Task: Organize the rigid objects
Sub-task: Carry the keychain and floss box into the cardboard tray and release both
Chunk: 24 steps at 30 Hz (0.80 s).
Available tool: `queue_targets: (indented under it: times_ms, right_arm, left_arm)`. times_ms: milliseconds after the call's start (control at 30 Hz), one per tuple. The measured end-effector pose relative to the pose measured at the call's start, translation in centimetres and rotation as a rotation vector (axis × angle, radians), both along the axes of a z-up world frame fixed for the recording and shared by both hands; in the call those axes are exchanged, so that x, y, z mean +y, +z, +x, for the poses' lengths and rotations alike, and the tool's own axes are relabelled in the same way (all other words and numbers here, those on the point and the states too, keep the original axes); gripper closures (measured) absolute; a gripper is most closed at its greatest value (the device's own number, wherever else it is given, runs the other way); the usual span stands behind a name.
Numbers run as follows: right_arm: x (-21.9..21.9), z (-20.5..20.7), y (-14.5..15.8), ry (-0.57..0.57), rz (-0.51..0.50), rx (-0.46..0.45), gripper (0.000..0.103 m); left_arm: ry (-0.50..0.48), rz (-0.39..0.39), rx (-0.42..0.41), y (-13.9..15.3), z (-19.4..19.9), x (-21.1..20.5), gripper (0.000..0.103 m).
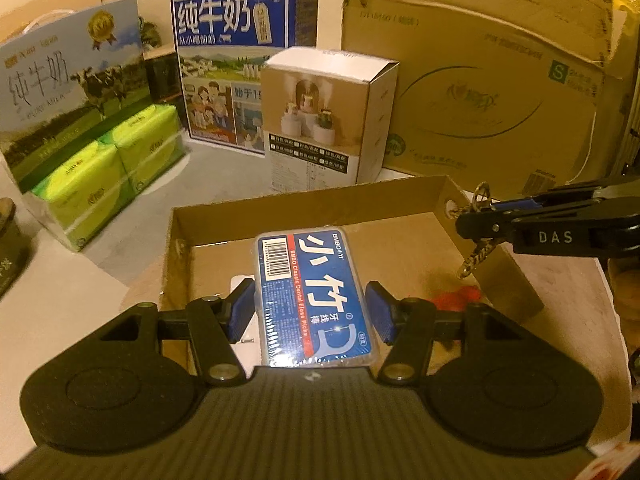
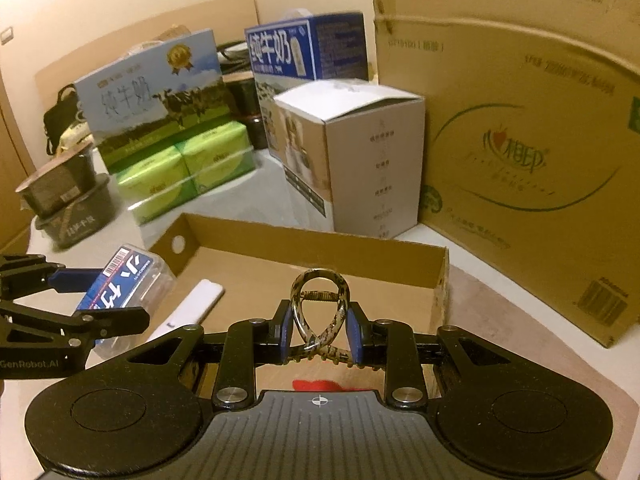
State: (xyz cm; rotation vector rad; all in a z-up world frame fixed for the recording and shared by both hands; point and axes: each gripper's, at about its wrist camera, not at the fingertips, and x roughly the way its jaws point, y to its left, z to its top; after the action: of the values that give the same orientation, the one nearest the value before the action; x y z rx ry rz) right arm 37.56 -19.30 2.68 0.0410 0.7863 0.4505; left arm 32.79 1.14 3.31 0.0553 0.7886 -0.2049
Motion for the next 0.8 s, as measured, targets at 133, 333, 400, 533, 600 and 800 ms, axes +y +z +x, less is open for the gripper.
queue_targets:
  times_ms: [133,333,400,533,600,800]
  right_arm:
    - [0.2,1.8,-0.8,-0.002,-0.007,0.024,0.075]
    - [0.5,3.8,-1.7,-0.01,-0.011,0.05,0.075]
    - [0.5,4.3,-2.0,-0.012,-0.013,0.055,0.075]
    - [0.5,5.0,-2.7,-0.02,-0.018,0.061,0.075]
    - [0.5,5.1,-2.9,-0.025,-0.021,0.066,0.075]
    - [0.2,5.0,-3.3,-0.028,-0.019,0.074,0.075]
  left_arm:
    - [0.005,-0.015,0.019,-0.9,1.7,0.1,0.047]
    - [-0.002,-0.021,0.038,-2.2,3.7,-0.3,0.046]
    - [-0.004,-0.022,0.044,-2.6,4.2,-0.5,0.046]
    - [-0.012,-0.036,0.053,-3.3,5.1,-0.6,0.046]
    - [-0.001,-0.043,0.056,-3.4,5.5,-0.5,0.042]
    - [0.021,-0.038,0.033,-2.8,5.0,0.2,0.041]
